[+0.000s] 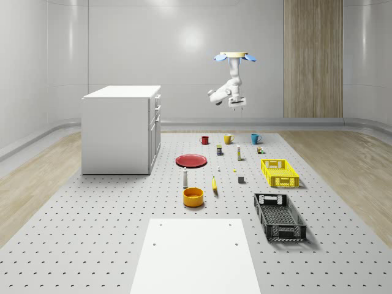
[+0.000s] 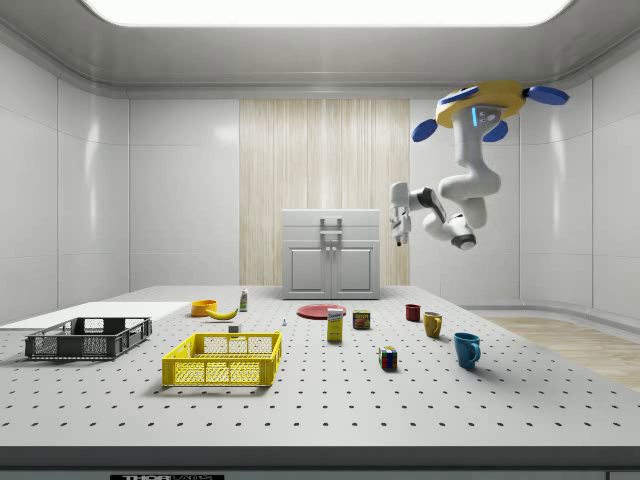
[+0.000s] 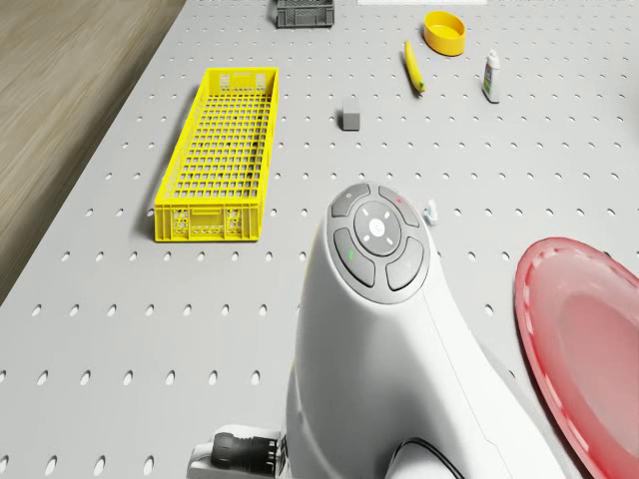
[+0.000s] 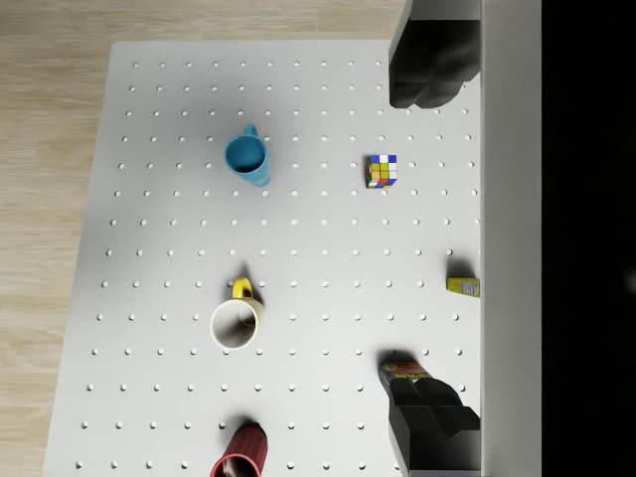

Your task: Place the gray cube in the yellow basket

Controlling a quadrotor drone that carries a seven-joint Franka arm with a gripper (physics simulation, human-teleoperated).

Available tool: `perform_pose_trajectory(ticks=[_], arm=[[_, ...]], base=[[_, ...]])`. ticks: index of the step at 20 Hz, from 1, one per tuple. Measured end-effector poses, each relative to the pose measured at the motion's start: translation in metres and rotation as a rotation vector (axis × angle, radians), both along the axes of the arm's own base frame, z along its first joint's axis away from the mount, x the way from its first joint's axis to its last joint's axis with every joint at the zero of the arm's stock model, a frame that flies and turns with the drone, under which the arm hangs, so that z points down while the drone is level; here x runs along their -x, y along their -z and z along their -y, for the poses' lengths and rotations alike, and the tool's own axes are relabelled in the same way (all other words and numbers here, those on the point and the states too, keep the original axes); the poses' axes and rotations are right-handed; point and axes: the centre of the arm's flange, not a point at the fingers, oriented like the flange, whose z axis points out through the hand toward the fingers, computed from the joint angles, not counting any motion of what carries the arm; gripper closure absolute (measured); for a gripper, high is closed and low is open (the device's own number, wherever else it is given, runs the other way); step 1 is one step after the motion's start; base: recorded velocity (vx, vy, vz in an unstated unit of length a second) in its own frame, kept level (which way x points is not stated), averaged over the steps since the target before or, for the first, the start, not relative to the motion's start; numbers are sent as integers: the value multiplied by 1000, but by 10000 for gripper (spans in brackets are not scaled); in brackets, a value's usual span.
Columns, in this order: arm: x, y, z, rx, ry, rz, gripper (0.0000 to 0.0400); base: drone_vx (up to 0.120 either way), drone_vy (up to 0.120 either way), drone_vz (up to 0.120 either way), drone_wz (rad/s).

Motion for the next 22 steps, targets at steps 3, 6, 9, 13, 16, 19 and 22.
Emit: perform_pose_trajectory(ticks=[3,6,9,13,16,19,22], arm=[[0,1,5,47,1,-2,0],[0,1,7,75,2,-3,0],[0,1,9,91,2,-3,0],[0,1,10,103,2,-4,0],[0,1,11,107,2,-4,0],[0,1,11,110,2,-4,0],[0,1,11,111,2,-4,0]], base=[[120,0,-107,0],[120,0,-120,0],[120,0,-120,0],[120,-60,-120,0],[120,-120,-120,0],[120,-120,-67,0],[120,0,0,0]])
